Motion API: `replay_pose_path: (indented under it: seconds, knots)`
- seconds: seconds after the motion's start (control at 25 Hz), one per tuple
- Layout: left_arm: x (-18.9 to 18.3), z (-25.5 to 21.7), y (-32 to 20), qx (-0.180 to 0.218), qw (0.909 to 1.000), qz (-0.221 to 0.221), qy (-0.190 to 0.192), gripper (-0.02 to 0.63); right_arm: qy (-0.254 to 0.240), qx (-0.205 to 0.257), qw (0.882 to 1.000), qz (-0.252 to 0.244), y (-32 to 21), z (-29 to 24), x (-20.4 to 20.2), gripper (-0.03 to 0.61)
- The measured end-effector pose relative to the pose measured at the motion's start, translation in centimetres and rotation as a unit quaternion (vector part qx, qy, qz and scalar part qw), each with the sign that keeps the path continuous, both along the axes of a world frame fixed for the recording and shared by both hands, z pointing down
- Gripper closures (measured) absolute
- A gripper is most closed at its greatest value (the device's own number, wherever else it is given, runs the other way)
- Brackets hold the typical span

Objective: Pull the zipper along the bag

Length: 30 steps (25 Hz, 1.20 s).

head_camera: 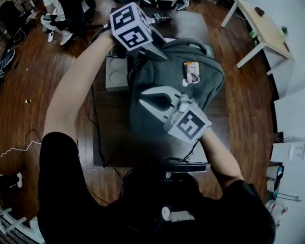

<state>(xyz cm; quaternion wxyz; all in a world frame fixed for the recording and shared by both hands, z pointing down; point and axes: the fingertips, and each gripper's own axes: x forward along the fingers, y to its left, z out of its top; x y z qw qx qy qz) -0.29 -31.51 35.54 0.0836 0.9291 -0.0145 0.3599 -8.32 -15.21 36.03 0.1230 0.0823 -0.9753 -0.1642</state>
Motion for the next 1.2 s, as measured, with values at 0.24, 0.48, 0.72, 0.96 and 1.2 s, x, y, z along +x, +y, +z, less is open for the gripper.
replay_pose_path:
  seconds: [0.24,0.48,0.72,0.96,1.2]
  knots:
    - [-0.4,-1.0,1.6,-0.003,0.9998,0.006,-0.017,0.414,0.294,0.237,0.912,-0.16,2.4,7.2,-6.1,0.541]
    - [0.6,-1.8,1.4,0.008,0.9992,-0.006,-0.039,0.414,0.465,0.26,0.823,-0.195,1.9,12.9,-7.2,0.466]
    - [0.7,-1.4,1.8,0.007,0.9985,0.0,-0.054,0.414,0.623,0.267,0.711,-0.186,-0.4,17.8,-7.2,0.453]
    - [0.4,-1.7,2.0,0.013,0.9983,-0.003,-0.056,0.416,0.748,0.262,0.58,-0.188,-1.3,20.8,-5.4,0.57]
    - [0.5,-1.6,1.6,0.027,0.9984,0.001,-0.049,0.416,0.628,0.252,0.714,-0.181,-0.1,18.2,-8.3,0.571]
